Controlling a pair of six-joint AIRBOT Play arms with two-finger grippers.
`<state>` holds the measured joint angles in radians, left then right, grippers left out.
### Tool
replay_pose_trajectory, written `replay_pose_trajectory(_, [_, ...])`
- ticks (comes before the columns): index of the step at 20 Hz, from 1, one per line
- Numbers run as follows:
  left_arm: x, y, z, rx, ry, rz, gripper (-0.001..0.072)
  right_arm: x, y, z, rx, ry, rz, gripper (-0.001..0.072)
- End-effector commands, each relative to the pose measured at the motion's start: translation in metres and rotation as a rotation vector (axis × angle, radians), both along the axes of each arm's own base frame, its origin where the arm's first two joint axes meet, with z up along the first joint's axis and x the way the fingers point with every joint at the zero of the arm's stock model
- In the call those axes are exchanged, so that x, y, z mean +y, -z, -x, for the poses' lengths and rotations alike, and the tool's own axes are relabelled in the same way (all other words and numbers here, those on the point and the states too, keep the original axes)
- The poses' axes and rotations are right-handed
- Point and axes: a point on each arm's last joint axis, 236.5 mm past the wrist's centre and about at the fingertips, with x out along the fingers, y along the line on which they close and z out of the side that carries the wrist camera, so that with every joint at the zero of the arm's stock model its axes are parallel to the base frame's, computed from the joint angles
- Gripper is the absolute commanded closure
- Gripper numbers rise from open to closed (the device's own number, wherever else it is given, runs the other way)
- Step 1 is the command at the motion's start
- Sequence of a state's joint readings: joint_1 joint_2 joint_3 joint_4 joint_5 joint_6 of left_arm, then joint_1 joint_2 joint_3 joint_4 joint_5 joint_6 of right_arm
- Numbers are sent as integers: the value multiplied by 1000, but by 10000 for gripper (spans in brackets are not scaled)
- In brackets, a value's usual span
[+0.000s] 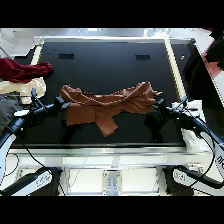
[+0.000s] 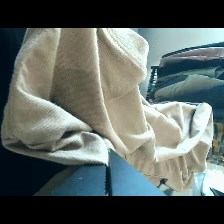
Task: Fold the shirts.
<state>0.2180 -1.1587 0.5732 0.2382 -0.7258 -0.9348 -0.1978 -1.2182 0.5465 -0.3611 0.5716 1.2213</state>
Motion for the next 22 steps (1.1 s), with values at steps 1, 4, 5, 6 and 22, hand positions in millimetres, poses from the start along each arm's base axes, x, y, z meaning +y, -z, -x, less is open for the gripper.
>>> replay_pose_trajectory(1, [0, 0, 0, -1, 0, -1, 700, -14, 15, 23, 82, -7, 55, 406])
replay_pose_trajectory(4, [0, 0, 0, -1, 0, -1, 700, -19, 26, 21, 83, 78, 56, 403])
replay_pose_trajectory(5, [0, 0, 0, -1, 0, -1, 700, -18, 30, 20, 96, 92, 33, 389])
replay_pose_trajectory(6, [0, 0, 0, -1, 0, -1, 700, -16, 35, 20, 110, 99, 16, 385])
replay_pose_trajectory(22, [1, 0, 0, -1, -2, -4, 700, 5, 55, -15, 105, 59, -125, 513])
